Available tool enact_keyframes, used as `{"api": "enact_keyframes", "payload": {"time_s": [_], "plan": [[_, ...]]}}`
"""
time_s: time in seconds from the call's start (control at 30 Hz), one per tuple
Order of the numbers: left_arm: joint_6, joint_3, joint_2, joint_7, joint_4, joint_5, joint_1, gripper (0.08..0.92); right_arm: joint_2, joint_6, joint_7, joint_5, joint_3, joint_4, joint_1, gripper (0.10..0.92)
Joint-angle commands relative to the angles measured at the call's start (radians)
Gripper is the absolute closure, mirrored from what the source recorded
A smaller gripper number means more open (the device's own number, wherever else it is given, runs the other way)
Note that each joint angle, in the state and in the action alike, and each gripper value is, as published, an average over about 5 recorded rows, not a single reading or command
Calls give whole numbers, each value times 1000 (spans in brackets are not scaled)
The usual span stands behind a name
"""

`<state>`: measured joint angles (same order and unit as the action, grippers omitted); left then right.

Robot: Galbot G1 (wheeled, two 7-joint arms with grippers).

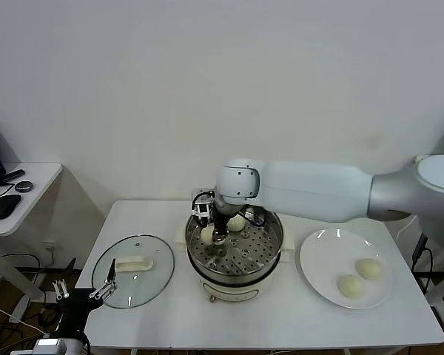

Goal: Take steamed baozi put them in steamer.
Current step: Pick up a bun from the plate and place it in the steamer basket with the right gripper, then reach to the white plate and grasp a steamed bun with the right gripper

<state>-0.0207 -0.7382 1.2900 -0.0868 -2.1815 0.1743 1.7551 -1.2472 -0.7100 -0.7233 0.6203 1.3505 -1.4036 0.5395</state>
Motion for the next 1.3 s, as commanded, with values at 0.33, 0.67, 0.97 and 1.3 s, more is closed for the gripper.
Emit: {"api": "enact_keyframes", "payload": {"time_s": [0.33, 0.67, 0.97, 1.3], "plan": [[-4, 0, -5, 0, 6, 1, -8, 177, -69, -16, 18, -17, -15, 91, -59, 484], [-4, 0, -17, 1, -1, 3, -9, 177, 91, 18, -187, -60, -41, -26, 96, 223], [-13, 1, -29, 4, 11, 5, -7, 177, 456, 266, -529, -278, -8, -189, 261, 203], [-13, 12, -22, 5, 22, -1, -7, 177, 818, 450, -601, -568, -22, -285, 158, 203]]}}
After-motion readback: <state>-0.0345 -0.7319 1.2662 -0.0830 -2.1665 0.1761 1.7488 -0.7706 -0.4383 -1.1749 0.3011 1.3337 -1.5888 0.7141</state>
